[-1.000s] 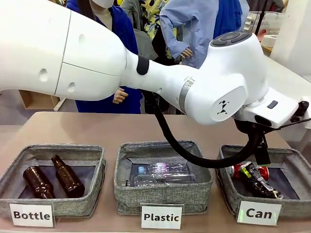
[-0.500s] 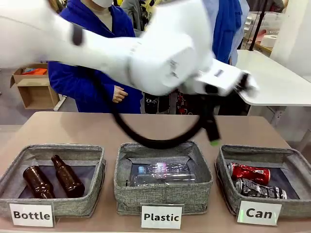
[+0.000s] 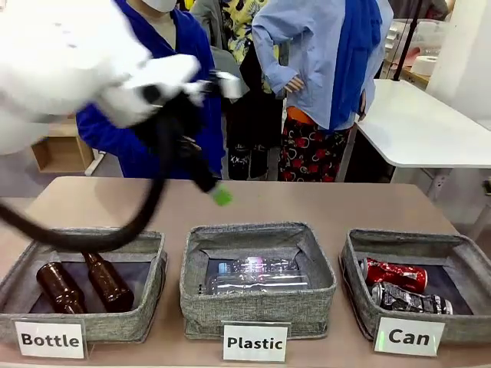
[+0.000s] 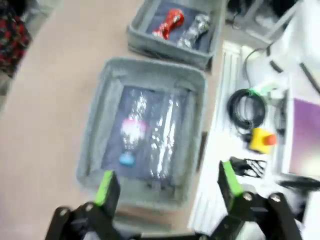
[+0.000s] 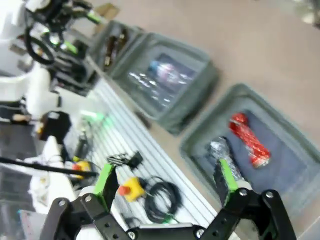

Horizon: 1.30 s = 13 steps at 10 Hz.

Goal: Sort the can waste into the basket.
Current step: Pick up the can waste from the table and place it in the right Fabric basket.

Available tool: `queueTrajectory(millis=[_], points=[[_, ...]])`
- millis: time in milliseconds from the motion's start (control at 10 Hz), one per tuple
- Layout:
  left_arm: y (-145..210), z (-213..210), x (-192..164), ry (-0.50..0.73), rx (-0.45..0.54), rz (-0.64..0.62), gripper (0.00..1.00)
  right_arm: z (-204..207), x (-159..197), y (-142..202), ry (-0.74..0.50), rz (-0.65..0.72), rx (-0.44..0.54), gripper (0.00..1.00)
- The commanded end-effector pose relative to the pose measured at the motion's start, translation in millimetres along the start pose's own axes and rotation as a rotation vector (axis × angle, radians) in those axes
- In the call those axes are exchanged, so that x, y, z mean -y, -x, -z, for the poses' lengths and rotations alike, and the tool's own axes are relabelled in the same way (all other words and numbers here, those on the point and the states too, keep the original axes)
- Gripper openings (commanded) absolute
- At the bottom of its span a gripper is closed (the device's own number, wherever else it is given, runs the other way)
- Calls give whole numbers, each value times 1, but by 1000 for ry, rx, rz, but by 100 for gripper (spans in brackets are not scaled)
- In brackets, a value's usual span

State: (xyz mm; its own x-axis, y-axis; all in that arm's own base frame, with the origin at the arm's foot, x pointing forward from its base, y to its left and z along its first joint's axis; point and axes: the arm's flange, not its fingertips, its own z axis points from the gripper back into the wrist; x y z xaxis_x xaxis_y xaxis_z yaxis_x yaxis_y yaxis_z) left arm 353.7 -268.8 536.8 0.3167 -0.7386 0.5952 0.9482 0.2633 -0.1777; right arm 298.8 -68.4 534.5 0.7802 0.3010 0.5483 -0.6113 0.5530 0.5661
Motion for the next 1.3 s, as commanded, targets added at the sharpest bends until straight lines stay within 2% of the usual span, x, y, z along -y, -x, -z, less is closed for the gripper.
queueTrajectory(millis=[0,100,200,300,400,500,600,1200], points=[[78,-45,-33,73,223,-196,100,47,-5,-17,-70,87,28,100],[110,-67,-54,177,343,-368,100,64,-11,-17,-225,164,15,100],[136,-85,-79,291,488,-545,100,73,-14,-19,-316,267,39,100],[161,-91,-102,416,611,-717,100,75,-8,-22,-353,364,79,100],[189,-93,-114,507,679,-832,100,76,-4,-23,-335,488,156,100],[219,-83,-134,615,717,-936,100,82,-10,-17,-305,230,7,100],[191,-105,-97,377,488,-567,100,82,-10,-17,-305,230,7,100],[191,-105,-97,377,488,-567,100,82,-10,-17,-305,230,7,100]])
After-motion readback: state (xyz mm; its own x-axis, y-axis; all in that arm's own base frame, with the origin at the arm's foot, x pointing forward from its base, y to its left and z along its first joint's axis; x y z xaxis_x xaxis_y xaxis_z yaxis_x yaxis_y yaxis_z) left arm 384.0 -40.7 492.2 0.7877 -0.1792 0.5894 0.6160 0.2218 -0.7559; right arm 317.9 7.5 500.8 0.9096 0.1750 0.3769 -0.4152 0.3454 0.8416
